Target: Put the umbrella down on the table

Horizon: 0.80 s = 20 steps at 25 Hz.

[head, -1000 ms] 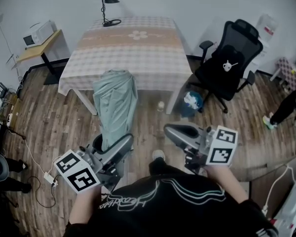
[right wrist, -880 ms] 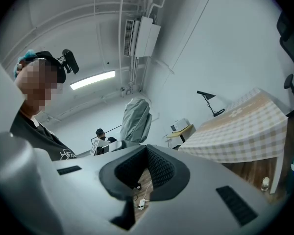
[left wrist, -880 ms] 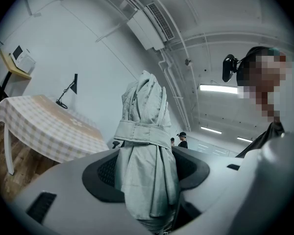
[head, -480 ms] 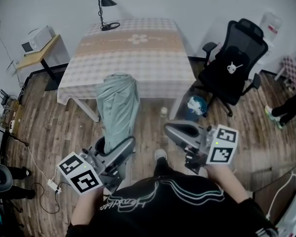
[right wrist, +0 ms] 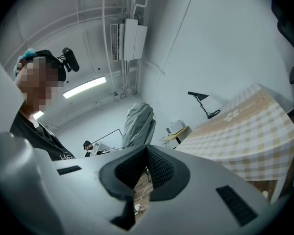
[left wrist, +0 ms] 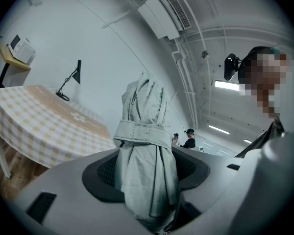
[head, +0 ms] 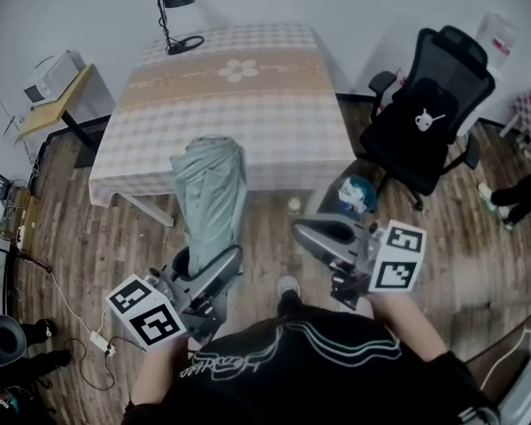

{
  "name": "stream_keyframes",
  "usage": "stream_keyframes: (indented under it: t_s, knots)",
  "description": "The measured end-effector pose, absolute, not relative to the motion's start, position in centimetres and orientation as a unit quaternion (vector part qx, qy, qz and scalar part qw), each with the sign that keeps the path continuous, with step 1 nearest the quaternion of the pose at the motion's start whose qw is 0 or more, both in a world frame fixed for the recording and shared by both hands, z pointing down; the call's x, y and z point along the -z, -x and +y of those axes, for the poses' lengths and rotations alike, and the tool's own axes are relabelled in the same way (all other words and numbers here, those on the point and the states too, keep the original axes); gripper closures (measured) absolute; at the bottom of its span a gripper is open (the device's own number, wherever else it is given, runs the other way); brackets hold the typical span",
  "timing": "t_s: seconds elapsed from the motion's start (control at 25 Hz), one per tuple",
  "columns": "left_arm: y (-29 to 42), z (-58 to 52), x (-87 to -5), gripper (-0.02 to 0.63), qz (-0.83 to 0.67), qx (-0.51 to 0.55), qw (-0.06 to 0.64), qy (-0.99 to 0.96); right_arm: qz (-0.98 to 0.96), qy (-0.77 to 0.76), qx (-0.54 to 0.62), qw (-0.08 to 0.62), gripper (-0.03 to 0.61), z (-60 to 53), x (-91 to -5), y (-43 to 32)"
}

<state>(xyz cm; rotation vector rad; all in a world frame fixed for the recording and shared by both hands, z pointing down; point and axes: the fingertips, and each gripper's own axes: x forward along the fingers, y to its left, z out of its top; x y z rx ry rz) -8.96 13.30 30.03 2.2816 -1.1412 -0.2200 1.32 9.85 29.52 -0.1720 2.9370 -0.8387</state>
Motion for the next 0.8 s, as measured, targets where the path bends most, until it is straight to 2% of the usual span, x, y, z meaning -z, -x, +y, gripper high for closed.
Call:
stream_keyframes:
  t_s: [0.36, 0.8]
  knots:
    - [8.3, 2.4, -31.9, 0.356, -0.430, 0.075, 0.314, -0.843, 0.954, 0.054, 0.293, 0.035, 0.566, -0.4, -30.8, -1.6]
    - [7.6, -3.7, -30.2, 0.356, -0.444, 0.069, 0.283, -0.847, 0.959, 0.045, 0.276, 0.044, 0.566, -6.1, -29.9, -2.8]
